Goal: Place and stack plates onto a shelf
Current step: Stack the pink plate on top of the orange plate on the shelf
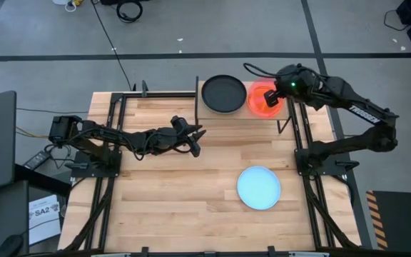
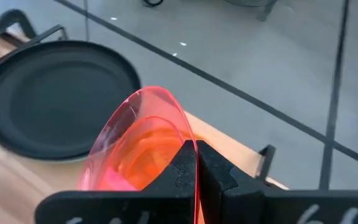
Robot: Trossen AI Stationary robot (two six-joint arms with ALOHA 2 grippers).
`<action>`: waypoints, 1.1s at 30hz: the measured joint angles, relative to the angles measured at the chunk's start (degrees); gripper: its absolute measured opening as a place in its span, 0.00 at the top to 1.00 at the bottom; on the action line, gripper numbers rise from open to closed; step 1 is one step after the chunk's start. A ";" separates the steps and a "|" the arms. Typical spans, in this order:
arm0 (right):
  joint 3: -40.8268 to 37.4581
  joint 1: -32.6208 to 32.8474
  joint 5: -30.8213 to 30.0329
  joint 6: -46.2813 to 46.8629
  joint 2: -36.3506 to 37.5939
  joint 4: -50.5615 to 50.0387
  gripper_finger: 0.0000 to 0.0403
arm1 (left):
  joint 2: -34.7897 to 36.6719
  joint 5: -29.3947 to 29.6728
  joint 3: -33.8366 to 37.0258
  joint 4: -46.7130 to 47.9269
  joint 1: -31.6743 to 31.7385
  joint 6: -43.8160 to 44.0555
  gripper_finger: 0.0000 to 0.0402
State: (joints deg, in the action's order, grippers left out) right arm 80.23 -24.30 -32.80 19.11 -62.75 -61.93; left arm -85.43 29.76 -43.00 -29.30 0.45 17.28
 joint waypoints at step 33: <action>-19.01 -5.91 -8.15 10.71 10.45 11.76 0.98 | 0.00 0.00 0.00 0.00 0.02 -0.07 0.68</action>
State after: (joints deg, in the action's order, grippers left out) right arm 61.21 -30.21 -40.95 29.82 -52.30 -50.17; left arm -85.43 29.76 -43.00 -29.30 0.47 17.21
